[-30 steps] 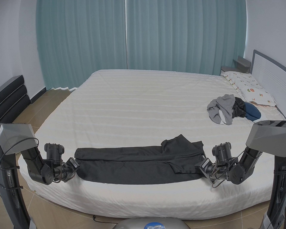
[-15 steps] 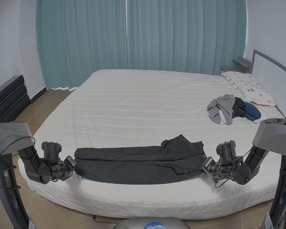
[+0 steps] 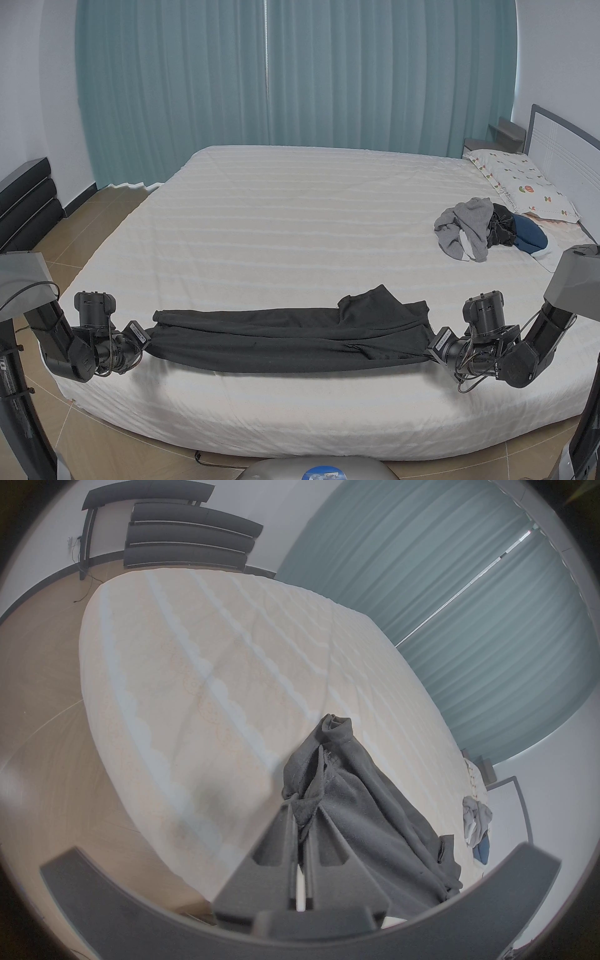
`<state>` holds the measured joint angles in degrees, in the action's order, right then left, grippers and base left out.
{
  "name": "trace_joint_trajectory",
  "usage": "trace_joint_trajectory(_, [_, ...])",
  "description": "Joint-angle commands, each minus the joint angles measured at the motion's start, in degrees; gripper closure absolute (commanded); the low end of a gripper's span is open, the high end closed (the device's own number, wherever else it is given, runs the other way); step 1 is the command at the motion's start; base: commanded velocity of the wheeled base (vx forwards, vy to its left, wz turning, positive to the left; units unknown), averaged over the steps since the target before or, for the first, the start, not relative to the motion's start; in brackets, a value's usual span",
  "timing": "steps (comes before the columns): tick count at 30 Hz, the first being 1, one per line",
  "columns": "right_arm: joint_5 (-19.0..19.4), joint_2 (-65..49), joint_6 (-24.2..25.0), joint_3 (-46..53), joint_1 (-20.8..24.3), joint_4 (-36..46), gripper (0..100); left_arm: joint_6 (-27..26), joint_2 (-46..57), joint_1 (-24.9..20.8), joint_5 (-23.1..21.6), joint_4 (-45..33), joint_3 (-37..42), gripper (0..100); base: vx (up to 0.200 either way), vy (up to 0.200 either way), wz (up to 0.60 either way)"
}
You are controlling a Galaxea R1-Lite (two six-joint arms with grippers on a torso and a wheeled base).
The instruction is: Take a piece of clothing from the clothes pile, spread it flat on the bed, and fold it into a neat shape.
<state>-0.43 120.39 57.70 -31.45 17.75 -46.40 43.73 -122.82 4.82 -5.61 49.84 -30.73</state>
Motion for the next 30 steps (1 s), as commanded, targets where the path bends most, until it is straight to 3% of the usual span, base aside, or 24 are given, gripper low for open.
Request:
trace_joint_trajectory(1, [-0.01, -0.16, -1.18, 1.83, 1.06, -0.01, 100, -1.54, 0.39, 0.02, -0.02, 0.0, 1.82, 100, 0.0, 0.0, 0.0])
trace_joint_trajectory(12, [0.08, 2.3, -4.08, 3.41, 1.85, -0.01, 100, -4.97, -0.23, -0.24, -0.19, -0.09, 4.28, 100, 0.0, 0.0, 0.0])
trace_joint_trajectory(13, [0.08, 2.56, -4.08, 3.41, 1.94, -0.01, 100, -5.23, -0.23, -0.33, -0.28, -0.18, 4.54, 0, 0.0, 0.0, 0.0])
trace_joint_trajectory(14, [0.08, 2.92, -4.35, 3.41, 1.94, -0.01, 100, -5.5, -0.23, -0.33, -0.28, -0.26, 4.8, 0, 0.0, 0.0, 0.0])
trace_joint_trajectory(15, [0.16, 3.09, -4.52, 3.41, 1.94, -0.1, 0, -5.5, -0.23, -0.42, -0.28, -0.53, 4.98, 0, 0.0, 0.0, 0.0])
trace_joint_trajectory(25, [0.25, -2.8, -4.7, 3.5, 1.06, 0.08, 0, -5.41, 2.32, 2.04, -0.46, -0.88, 5.07, 0, 0.0, 0.0, 0.0])
trace_joint_trajectory(30, [0.16, -8.07, -5.75, 2.98, -1.84, 2.45, 0, -5.06, 4.87, 3.62, -0.98, -0.97, 2.7, 0, 0.0, 0.0, 0.0])
